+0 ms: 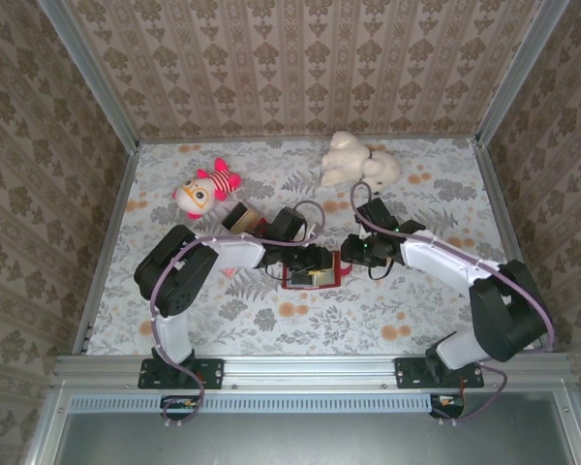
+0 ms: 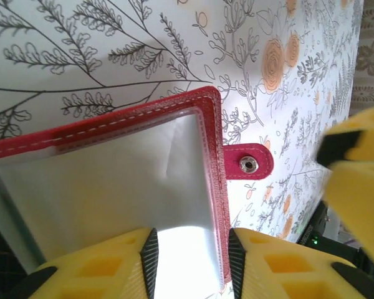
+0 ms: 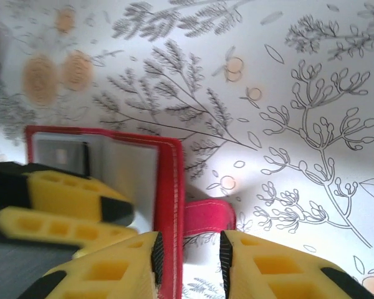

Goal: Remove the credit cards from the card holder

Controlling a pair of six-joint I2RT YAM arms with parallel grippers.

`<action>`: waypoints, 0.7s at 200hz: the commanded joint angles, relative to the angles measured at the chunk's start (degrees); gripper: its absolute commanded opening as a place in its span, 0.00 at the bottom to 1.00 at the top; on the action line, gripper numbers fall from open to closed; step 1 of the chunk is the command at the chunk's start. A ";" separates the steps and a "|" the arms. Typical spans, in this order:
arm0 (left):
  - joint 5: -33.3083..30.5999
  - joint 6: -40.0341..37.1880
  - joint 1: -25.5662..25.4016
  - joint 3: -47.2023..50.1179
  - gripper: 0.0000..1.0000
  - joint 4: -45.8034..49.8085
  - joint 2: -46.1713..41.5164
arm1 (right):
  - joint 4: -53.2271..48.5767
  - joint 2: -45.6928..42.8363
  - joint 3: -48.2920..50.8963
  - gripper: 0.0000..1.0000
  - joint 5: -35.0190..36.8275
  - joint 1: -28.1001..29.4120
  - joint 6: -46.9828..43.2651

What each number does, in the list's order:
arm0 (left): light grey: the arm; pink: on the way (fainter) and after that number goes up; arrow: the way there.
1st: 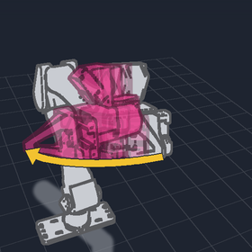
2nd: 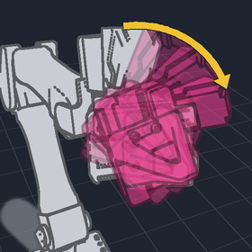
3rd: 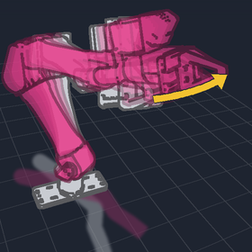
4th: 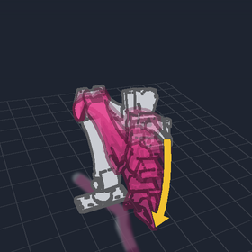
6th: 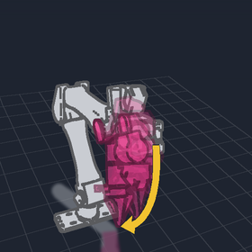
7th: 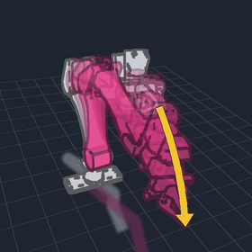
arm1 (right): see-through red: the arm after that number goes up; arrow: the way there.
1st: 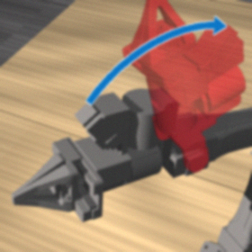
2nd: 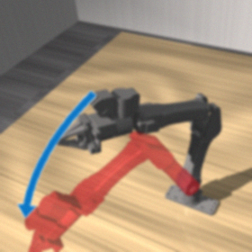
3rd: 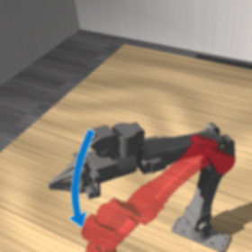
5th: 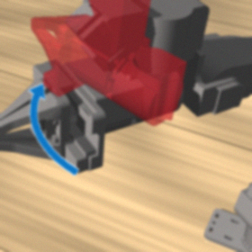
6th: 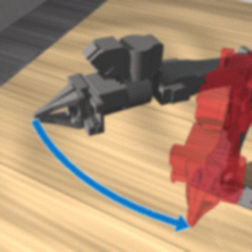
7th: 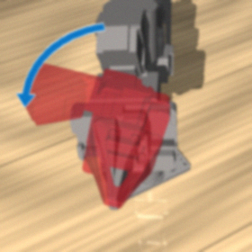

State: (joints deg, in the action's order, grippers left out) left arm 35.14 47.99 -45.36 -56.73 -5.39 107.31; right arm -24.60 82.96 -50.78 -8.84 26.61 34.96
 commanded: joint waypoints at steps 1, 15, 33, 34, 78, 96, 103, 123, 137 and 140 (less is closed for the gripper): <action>-1.91 -0.33 -0.51 -0.84 0.31 1.51 1.16 | 1.56 -1.13 1.65 0.24 -4.40 0.06 2.05; -2.33 -0.27 -0.46 -0.82 0.26 1.75 1.26 | 3.84 0.32 1.68 0.17 -7.60 0.68 3.27; -3.09 -0.27 -0.45 -0.59 0.19 2.12 1.41 | 6.28 3.11 1.24 0.10 -9.58 2.09 4.65; -3.12 -0.26 -0.44 -0.63 0.19 2.17 1.41 | 6.43 3.28 1.18 0.10 -9.60 2.15 4.75; -4.23 -0.18 -0.49 0.50 0.08 2.62 0.16 | 8.26 9.47 -0.19 0.05 -9.20 3.89 5.91; -4.50 -0.17 -0.47 0.79 0.05 3.13 -1.44 | 8.41 10.55 0.15 0.04 -8.75 3.89 6.02; -4.71 -0.21 -0.43 0.85 0.05 3.40 -2.11 | 8.14 10.64 0.25 0.04 -8.10 3.89 5.87; -6.00 -0.33 0.00 1.12 0.05 5.21 -4.87 | 6.94 10.65 0.48 0.04 -6.36 3.89 5.17; -6.67 -0.35 0.77 1.71 0.05 6.21 -7.00 | 6.32 10.56 0.45 0.05 -5.45 3.86 4.64; -6.88 -0.35 0.91 1.91 0.06 6.53 -7.46 | 6.22 10.51 0.46 0.05 -5.38 3.86 4.45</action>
State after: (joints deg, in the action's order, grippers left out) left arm 30.15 48.01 -45.25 -55.88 -1.85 105.01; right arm -16.91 93.19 -50.13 -16.51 30.52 39.68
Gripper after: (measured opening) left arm 0.053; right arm 0.049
